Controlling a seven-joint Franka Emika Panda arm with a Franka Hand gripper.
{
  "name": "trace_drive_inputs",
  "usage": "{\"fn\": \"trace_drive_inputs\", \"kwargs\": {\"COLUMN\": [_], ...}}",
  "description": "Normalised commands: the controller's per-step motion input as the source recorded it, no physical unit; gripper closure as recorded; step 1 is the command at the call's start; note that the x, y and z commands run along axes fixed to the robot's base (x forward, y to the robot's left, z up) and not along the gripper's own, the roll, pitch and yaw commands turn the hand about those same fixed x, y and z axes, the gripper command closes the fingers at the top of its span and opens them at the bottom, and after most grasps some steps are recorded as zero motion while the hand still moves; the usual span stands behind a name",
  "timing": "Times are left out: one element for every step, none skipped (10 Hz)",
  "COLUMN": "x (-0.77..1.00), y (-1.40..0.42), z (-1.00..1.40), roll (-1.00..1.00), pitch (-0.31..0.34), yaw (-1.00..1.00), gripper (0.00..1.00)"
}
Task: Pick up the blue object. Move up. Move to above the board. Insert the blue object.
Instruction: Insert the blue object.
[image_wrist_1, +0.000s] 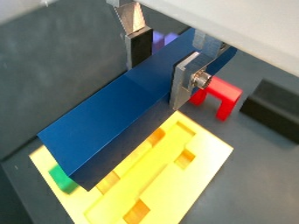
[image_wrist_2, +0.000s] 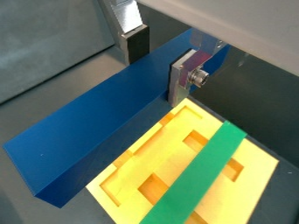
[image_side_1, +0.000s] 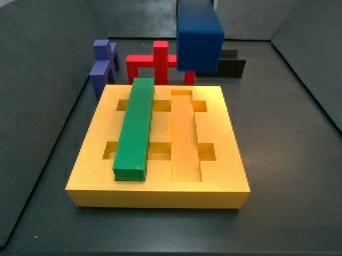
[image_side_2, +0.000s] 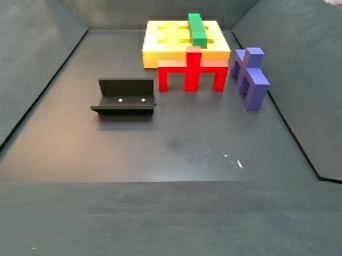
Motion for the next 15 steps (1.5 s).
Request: {"fn": "trace_drive_inputs", "kwargs": {"x": [0.05,0.07,0.0,0.11,0.13,0.06,0.14,0.0,0.0,0.06,0.11,0.18,0.23,0.13,0.0], "y": [-0.07,-0.19,-0.25,-0.15,-0.09,-0.03,-0.12,-0.16,-0.19,-0.18,-0.13,-0.06,-0.08,-0.07,-0.05], "z": [-0.73,-0.53,-0.31,-0.64,-0.8,-0.76,-0.86,-0.75,-0.51,-0.46,-0.42,-0.32,-0.26,-0.24,-0.14], "roll": [-0.02,0.06,0.01,0.14,0.18,0.22,0.18,0.07,0.04,0.0,0.0,-0.03,0.0,0.03,0.03], "pitch": [-0.184,-0.107,-0.223,-0.101,-0.114,-0.104,-0.079,-0.079,0.0,0.0,0.0,0.0,0.04,0.071,0.071], "yaw": [0.2,0.21,0.17,0.16,0.23,0.27,0.16,0.0,0.0,0.0,0.0,0.0,0.0,0.0,0.0], "gripper": [1.0,1.0,1.0,1.0,1.0,1.0,1.0,1.0,1.0,1.0,1.0,1.0,1.0,1.0,1.0]}}
